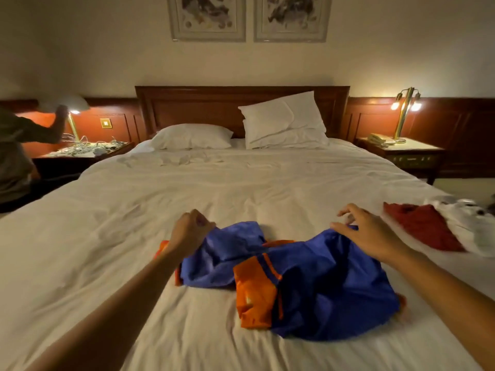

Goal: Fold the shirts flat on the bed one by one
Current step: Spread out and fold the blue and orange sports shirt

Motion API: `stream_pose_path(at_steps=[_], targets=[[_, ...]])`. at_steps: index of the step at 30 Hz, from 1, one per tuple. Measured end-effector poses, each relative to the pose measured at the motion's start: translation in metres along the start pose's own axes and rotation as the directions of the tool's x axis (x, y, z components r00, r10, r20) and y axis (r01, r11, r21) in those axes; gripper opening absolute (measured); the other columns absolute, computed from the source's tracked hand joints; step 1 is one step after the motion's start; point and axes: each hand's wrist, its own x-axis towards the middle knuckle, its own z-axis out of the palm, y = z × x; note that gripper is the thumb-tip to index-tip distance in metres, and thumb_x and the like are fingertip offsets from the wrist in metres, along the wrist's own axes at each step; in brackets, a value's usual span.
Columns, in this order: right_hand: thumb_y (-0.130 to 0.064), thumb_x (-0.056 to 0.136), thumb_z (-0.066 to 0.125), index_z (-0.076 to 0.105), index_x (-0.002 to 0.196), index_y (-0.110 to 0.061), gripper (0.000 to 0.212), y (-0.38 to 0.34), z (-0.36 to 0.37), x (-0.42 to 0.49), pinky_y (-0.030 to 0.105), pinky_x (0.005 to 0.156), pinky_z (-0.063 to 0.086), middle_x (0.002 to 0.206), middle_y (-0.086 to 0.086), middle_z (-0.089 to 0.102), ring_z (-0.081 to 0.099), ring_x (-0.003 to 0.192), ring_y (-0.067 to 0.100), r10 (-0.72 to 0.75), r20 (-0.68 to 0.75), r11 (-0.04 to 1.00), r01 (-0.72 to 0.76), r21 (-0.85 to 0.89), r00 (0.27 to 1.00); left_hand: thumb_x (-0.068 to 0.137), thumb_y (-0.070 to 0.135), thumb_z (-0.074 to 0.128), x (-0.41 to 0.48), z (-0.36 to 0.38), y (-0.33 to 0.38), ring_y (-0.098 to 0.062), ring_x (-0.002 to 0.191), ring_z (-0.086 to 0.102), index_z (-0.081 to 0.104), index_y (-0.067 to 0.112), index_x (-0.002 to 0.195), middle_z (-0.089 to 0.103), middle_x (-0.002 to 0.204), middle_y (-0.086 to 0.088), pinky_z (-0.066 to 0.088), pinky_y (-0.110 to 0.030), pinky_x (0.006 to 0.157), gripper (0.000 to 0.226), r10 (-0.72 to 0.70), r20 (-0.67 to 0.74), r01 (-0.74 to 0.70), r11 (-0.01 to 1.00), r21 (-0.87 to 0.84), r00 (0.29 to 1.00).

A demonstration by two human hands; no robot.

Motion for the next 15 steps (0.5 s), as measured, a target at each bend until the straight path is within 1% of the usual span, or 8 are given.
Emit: stream_pose_path(at_steps=[1,3,4,5,8,10,12,15], targets=[[-0.064,0.081,0.064,0.053,0.112,-0.043,0.039,-0.002,0.009,-0.006,0.030,0.081,0.047,0.110,-0.010,0.058,0.059,0.096,0.008,-0.049,0.059,0.999,0.048,0.022,0.997,0.090,0.043,0.070,-0.009,0.014,0.007,-0.029,0.072,0.066,0.064,0.016,0.089,0.068,0.085,-0.014,0.052,-0.036,0.065,0.028,0.108,0.200,-0.111,0.994,0.004,0.974],[-0.075,0.073,0.063,0.040,0.134,-0.054,0.069,-0.008,0.027,-0.016,0.020,0.088,0.039,0.129,-0.015,0.053,0.053,0.107,-0.002,-0.112,0.207,0.993,0.103,0.054,0.972,0.090,0.050,0.067,-0.030,0.045,0.022,-0.018,0.069,0.060,0.065,0.015,0.084,0.068,0.082,-0.014,0.048,-0.035,0.073,0.035,0.325,0.581,-0.355,0.933,-0.065,0.746],[-0.077,0.072,0.063,0.032,0.142,-0.055,0.080,-0.009,0.037,-0.019,0.019,0.092,0.037,0.137,-0.015,0.049,0.051,0.116,0.000,-0.105,0.281,0.994,0.097,0.044,0.954,0.087,0.054,0.068,-0.040,0.062,0.024,-0.009,0.064,0.054,0.063,0.023,0.078,0.066,0.077,-0.002,0.042,-0.029,0.070,0.032,0.286,0.656,-0.354,0.935,-0.030,0.699],[-0.076,0.073,0.063,0.024,0.148,-0.053,0.088,-0.008,0.047,-0.021,0.021,0.096,0.037,0.145,-0.012,0.046,0.049,0.126,0.006,-0.074,0.346,0.997,0.074,0.013,0.935,0.084,0.057,0.071,-0.050,0.075,0.023,-0.001,0.060,0.048,0.059,0.031,0.071,0.059,0.069,0.012,0.038,-0.024,0.066,0.032,0.212,0.674,-0.284,0.959,-0.003,0.708],[-0.079,0.076,0.057,0.031,0.150,-0.041,0.087,0.004,0.069,-0.025,0.033,0.101,0.043,0.141,-0.005,0.054,0.053,0.127,0.020,0.056,0.451,0.993,-0.004,-0.116,0.891,0.086,0.049,0.073,-0.059,0.101,0.008,0.000,0.057,0.044,0.051,0.035,0.065,0.049,0.061,0.017,0.037,-0.022,0.059,0.034,0.278,0.473,-0.319,0.948,0.007,0.836],[-0.094,0.064,0.042,0.060,0.120,-0.040,0.080,0.010,0.074,-0.026,0.036,0.089,0.044,0.111,-0.015,0.065,0.061,0.105,0.015,0.067,0.434,0.982,0.017,-0.187,0.898,0.095,0.032,0.067,-0.058,0.095,0.005,0.001,0.066,0.052,0.055,0.039,0.073,0.056,0.067,0.019,0.045,-0.021,0.063,0.026,0.272,0.391,-0.268,0.961,-0.066,0.879],[-0.102,0.055,0.027,0.062,0.093,-0.039,0.081,0.019,0.071,-0.022,0.035,0.082,0.033,0.092,-0.016,0.058,0.053,0.093,0.011,0.056,0.369,0.948,0.066,-0.310,0.928,0.098,0.017,0.062,-0.050,0.077,0.009,-0.004,0.066,0.056,0.057,0.034,0.078,0.061,0.061,0.020,0.044,-0.014,0.058,0.027,0.232,0.305,-0.189,0.968,-0.167,0.924],[-0.096,0.064,0.034,0.059,0.106,-0.046,0.070,0.032,0.062,-0.019,0.034,0.089,0.026,0.102,-0.018,0.050,0.043,0.105,0.011,0.029,0.326,0.913,0.108,-0.394,0.945,0.100,0.013,0.058,-0.030,0.037,0.024,-0.002,0.056,0.044,0.055,0.018,0.078,0.053,0.054,0.013,0.038,-0.018,0.054,0.023,0.262,0.136,-0.225,0.945,-0.236,0.955]])
